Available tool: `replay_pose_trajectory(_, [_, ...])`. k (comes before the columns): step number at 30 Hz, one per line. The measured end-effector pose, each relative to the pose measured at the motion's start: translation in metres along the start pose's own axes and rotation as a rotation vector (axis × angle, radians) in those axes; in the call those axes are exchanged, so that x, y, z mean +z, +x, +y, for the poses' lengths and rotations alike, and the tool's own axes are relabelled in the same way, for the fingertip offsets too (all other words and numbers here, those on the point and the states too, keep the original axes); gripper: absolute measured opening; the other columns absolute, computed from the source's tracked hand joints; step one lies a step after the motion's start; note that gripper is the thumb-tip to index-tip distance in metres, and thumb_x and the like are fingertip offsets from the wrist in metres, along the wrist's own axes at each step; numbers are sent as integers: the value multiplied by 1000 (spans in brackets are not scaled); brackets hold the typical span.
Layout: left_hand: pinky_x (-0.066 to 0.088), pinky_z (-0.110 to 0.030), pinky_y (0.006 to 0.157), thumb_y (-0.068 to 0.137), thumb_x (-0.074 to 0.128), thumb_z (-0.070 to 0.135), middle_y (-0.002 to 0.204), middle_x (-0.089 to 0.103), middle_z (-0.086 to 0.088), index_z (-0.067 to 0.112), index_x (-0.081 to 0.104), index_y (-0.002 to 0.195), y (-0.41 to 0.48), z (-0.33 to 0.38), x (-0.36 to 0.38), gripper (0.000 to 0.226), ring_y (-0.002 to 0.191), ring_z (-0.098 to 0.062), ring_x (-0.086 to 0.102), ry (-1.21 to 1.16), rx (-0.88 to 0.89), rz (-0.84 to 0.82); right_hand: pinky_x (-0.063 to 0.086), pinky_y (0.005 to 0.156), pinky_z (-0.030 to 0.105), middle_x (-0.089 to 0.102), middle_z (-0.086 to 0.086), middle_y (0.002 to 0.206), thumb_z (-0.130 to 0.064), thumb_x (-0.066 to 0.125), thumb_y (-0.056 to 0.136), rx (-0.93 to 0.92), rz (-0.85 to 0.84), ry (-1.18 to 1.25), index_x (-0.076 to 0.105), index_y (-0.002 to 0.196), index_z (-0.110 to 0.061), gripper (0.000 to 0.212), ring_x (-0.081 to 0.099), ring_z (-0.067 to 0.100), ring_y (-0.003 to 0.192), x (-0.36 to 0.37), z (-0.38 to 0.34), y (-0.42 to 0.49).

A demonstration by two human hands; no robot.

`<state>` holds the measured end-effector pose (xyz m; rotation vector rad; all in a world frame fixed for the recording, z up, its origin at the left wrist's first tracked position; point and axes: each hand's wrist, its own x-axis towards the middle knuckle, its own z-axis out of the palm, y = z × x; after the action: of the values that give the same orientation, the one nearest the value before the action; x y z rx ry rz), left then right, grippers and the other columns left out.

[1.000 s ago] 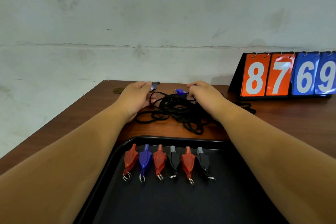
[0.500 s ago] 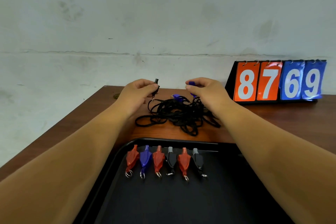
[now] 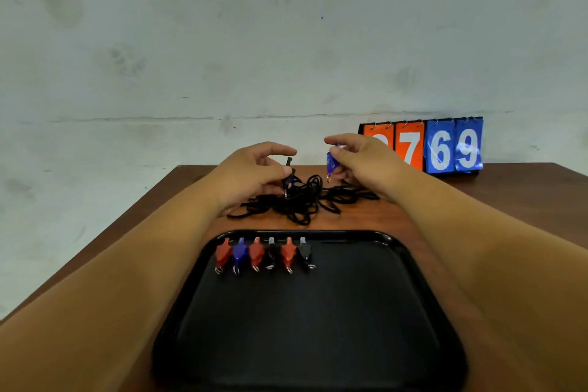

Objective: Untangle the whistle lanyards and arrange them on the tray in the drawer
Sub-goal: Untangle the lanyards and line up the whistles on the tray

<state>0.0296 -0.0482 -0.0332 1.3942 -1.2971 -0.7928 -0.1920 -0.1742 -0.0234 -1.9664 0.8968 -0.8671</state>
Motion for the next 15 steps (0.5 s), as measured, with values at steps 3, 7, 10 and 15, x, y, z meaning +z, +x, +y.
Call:
replay_pose_trajectory(3, [65,-42,95,98,77,5,119,72,-18,17,78,120,-20,13,17,26,107,-28,79,-16,-34,9,65,90,35,75,5,112,-23,65,108,-5,-21,1,59,144,-18,36,81,19,88,-10,-1,-24])
replay_pose_trajectory(7, [65,-30,88,94,82,11,108,79,-7,20,78,118,-42,22,39,26,101,-19,80,163,-34,-6,66,88,38,77,7,108,-21,71,104,14,-39,24,63,131,-14,30,81,19,88,-18,4,-54])
replay_pose_trajectory(10, [53,-22,86,93,84,28,101,81,8,35,76,116,-51,18,52,25,95,-5,77,421,-4,-8,65,78,26,77,4,106,-20,71,104,17,-48,-13,64,129,-18,26,80,15,85,-19,10,-78])
replay_pose_trajectory(15, [55,-23,79,95,82,30,100,80,10,32,73,122,-60,9,73,28,92,-8,75,518,-7,-7,67,85,35,78,5,101,-19,70,104,52,-98,-38,66,125,-16,21,80,18,87,-8,27,-101])
